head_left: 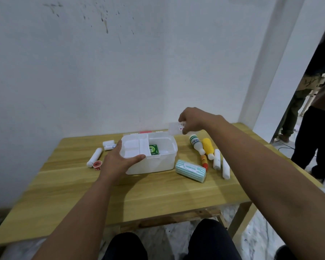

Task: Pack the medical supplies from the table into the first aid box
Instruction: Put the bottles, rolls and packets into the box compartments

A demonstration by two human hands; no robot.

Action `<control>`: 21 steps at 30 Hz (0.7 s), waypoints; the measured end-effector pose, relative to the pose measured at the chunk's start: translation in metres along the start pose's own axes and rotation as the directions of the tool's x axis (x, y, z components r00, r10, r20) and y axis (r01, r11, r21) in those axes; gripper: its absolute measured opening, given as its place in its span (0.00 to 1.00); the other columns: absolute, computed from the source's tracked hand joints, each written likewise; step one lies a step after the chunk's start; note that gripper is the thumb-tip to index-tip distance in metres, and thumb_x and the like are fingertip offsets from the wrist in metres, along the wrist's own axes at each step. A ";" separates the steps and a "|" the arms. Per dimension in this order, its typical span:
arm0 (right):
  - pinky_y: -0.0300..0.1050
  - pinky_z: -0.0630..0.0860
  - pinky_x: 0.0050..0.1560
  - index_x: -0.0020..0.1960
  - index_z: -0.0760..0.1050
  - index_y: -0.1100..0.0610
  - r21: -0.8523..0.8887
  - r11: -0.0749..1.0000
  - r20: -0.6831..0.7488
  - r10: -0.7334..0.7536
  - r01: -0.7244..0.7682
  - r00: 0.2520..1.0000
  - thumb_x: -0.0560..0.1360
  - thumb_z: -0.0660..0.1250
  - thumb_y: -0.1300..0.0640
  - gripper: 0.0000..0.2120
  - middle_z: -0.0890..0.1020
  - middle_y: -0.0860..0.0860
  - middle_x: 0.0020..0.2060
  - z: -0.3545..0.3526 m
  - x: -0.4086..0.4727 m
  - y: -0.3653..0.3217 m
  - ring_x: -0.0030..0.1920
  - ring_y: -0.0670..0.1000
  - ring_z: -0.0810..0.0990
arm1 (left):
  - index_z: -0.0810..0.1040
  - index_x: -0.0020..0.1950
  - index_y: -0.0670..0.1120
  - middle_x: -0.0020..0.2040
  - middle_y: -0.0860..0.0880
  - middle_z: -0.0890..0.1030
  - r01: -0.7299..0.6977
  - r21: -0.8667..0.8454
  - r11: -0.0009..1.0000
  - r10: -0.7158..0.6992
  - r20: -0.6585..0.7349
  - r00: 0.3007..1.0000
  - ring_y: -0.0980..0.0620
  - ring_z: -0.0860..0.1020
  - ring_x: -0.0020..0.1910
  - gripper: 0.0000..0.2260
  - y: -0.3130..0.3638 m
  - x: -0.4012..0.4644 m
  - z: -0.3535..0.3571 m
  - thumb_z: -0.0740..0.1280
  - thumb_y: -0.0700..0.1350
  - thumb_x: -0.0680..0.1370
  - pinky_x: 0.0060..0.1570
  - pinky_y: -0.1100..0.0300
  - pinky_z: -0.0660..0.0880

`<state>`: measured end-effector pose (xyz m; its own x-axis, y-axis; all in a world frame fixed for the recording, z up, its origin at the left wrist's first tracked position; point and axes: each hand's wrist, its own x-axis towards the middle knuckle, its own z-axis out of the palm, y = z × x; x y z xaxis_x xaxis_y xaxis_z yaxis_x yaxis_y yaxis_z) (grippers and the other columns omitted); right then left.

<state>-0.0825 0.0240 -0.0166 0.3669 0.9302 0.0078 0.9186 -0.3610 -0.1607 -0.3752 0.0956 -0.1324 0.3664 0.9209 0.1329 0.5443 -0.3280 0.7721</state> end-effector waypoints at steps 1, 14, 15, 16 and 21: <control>0.44 0.73 0.53 0.69 0.77 0.57 0.018 1.000 0.003 -0.025 0.025 1.000 0.69 0.80 0.55 0.30 0.80 0.53 0.63 -0.001 -0.001 -0.005 0.62 0.55 0.78 | 0.59 0.81 0.53 0.75 0.48 0.71 -0.004 0.001 1.000 0.004 -0.002 1.000 0.45 0.69 0.72 0.50 0.001 0.000 0.000 0.76 0.68 0.64 0.59 0.49 0.72; 0.45 0.78 0.53 0.62 0.83 0.55 0.027 0.985 0.137 -0.173 0.171 0.975 0.67 0.81 0.55 0.24 0.84 0.51 0.57 0.053 0.007 -0.066 0.57 0.54 0.81 | 0.57 0.81 0.54 0.77 0.48 0.67 0.021 0.021 1.000 -0.021 0.006 1.000 0.44 0.67 0.74 0.53 -0.003 0.003 0.001 0.75 0.71 0.62 0.62 0.45 0.72; 0.46 0.78 0.53 0.61 0.83 0.55 0.038 0.984 0.140 -0.178 0.175 0.974 0.67 0.81 0.55 0.23 0.84 0.51 0.57 0.057 0.008 -0.070 0.56 0.54 0.81 | 0.58 0.81 0.54 0.77 0.48 0.67 0.023 0.021 1.000 -0.024 0.005 1.000 0.44 0.67 0.74 0.53 -0.003 0.003 0.002 0.75 0.71 0.62 0.62 0.45 0.72; 0.46 0.78 0.52 0.60 0.84 0.55 0.048 0.983 0.145 -0.181 0.176 0.973 0.67 0.81 0.55 0.23 0.84 0.51 0.56 0.061 0.009 -0.073 0.56 0.53 0.81 | 0.58 0.81 0.54 0.77 0.48 0.68 0.023 0.016 1.000 -0.023 0.003 1.000 0.44 0.67 0.74 0.53 -0.003 0.004 0.002 0.75 0.71 0.62 0.62 0.45 0.72; 0.46 0.78 0.50 0.59 0.85 0.54 0.099 0.976 0.115 -0.204 0.193 0.972 0.67 0.79 0.58 0.20 0.85 0.50 0.54 0.082 0.011 -0.082 0.54 0.53 0.81 | 0.58 0.81 0.53 0.76 0.48 0.69 0.020 0.021 1.000 -0.020 0.004 1.000 0.45 0.68 0.73 0.53 -0.004 0.004 0.002 0.75 0.71 0.62 0.62 0.46 0.71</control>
<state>-0.1660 0.0689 -0.0847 0.1523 0.9856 -0.0736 0.9531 -0.1662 -0.2529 -0.3749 0.1002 -0.1364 0.3585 0.9264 0.1150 0.5674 -0.3141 0.7612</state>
